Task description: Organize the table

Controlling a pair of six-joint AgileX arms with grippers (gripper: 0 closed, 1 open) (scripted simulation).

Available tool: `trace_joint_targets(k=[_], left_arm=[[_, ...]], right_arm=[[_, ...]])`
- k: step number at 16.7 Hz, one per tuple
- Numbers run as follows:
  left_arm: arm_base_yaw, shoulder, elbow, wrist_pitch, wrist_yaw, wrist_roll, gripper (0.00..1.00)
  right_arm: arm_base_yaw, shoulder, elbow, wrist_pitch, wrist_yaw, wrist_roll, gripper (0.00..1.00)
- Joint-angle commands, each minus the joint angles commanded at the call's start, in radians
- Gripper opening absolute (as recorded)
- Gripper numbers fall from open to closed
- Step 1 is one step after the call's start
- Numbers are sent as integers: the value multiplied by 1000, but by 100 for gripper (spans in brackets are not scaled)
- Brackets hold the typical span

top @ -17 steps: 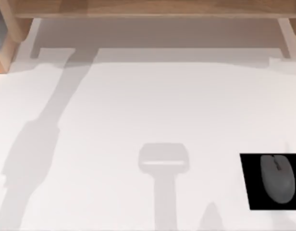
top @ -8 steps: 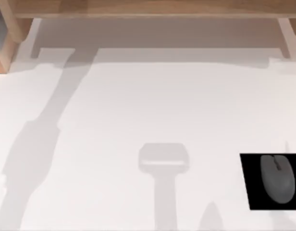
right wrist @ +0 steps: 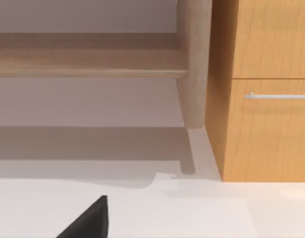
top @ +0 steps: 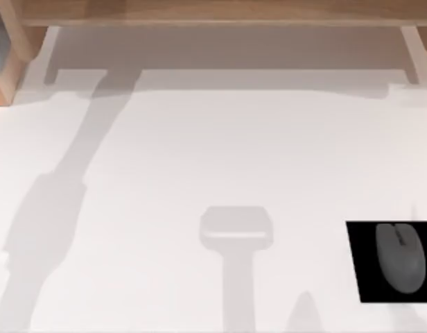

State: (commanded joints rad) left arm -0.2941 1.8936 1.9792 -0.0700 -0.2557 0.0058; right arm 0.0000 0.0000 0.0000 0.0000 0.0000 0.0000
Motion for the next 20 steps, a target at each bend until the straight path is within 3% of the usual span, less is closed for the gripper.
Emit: trace_joint_targets(k=[20], left_arm=[[-20, -147, -115, -19, -26, 10, 0]], right_arm=[[0, 0, 0, 0, 0, 0, 100]])
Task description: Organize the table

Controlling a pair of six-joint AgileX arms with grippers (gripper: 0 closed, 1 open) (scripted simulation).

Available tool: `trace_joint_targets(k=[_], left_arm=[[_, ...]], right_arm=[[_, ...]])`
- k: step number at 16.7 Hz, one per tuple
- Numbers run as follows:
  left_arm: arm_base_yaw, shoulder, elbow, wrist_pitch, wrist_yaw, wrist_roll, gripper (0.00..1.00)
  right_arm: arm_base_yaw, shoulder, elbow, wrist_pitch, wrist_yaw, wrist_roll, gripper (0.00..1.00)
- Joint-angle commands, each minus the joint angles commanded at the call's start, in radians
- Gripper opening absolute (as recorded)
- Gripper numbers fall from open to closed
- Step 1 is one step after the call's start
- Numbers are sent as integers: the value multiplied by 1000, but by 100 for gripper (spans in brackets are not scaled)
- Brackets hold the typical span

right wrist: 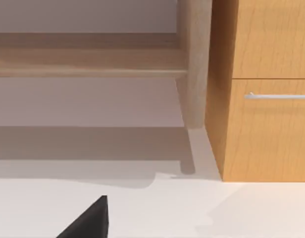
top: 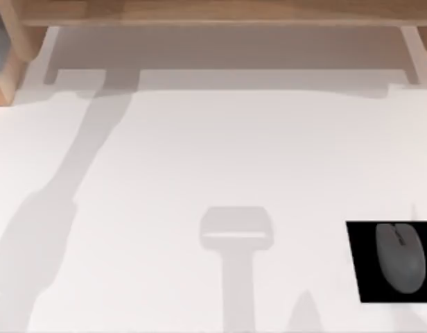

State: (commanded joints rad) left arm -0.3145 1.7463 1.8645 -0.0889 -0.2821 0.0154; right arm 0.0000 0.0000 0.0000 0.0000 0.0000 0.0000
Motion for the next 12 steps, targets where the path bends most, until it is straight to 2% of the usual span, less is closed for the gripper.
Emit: trace_joint_targets(k=[5, 12], left_arm=[[100, -110, -43, 56, 54, 123, 0], [419, -252, -287, 169, 193, 507, 0]], right_arm=[[0, 0, 0, 0, 0, 0, 100], [0, 0, 0, 0, 0, 0, 100]])
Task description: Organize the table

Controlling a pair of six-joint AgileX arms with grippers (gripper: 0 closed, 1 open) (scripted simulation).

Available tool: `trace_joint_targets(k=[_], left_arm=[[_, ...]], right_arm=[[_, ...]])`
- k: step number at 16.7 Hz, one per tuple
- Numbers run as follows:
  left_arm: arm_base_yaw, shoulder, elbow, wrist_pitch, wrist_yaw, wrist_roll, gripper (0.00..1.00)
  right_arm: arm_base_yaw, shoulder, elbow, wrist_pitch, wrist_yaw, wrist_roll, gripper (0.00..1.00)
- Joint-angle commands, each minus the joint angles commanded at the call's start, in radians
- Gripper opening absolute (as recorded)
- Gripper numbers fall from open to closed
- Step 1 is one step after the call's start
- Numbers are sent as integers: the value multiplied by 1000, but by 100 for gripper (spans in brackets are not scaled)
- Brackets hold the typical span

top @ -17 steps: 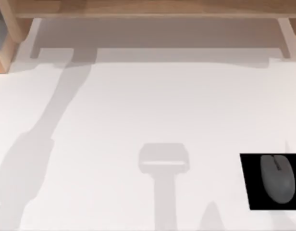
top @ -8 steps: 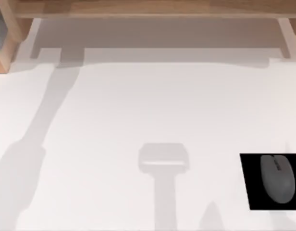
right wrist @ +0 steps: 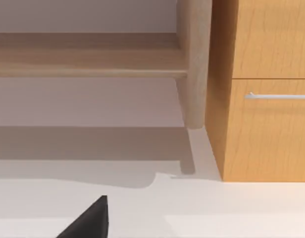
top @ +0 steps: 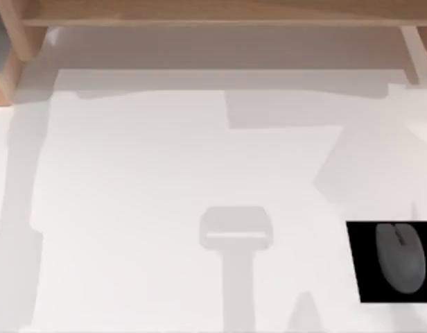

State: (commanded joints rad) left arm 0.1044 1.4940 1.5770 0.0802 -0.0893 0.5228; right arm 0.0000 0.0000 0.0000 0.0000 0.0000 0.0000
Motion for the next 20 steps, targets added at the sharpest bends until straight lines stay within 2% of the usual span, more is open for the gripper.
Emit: trace_joint_targets(k=[8, 12, 16, 20], left_arm=[[427, 10, -432, 151, 203, 546, 0], [569, 82, -611, 250, 312, 796, 0], [589, 187, -698, 373, 431, 1001, 0], [502, 297, -693, 500, 545, 1144, 0]], right_arm=[[0, 0, 0, 0, 0, 0, 100], [0, 0, 0, 0, 0, 0, 100], [0, 0, 0, 0, 0, 0, 100], [0, 0, 0, 0, 0, 0, 100]])
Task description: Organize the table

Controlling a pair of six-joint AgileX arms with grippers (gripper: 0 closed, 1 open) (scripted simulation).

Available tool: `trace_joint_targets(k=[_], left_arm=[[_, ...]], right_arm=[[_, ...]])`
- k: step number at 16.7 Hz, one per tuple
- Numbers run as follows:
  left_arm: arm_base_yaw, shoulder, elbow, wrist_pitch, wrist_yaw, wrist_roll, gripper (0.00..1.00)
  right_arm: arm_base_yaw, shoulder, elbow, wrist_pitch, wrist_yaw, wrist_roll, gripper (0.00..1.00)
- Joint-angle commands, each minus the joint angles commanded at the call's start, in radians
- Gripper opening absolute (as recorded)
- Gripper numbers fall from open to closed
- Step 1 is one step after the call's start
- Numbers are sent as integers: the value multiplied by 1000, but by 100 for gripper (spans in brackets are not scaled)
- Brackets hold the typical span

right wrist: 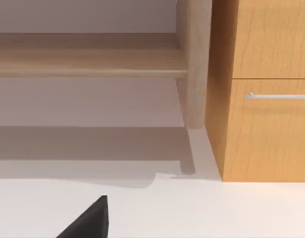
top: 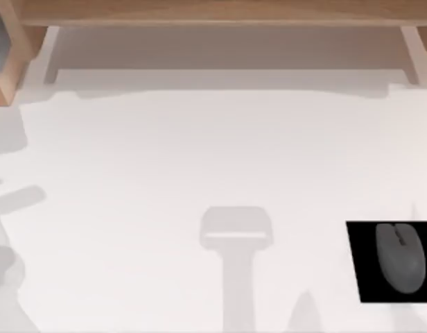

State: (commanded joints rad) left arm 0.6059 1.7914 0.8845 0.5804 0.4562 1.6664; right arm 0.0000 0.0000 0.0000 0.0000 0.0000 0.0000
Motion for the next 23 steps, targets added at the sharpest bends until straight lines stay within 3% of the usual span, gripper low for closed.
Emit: trace_joint_targets(k=[6, 23], left_arm=[[-102, 115, 43, 93, 77, 76, 0], [-141, 206, 154, 79, 41, 62, 0]], right_arm=[[0, 0, 0, 0, 0, 0, 100], [0, 0, 0, 0, 0, 0, 100]])
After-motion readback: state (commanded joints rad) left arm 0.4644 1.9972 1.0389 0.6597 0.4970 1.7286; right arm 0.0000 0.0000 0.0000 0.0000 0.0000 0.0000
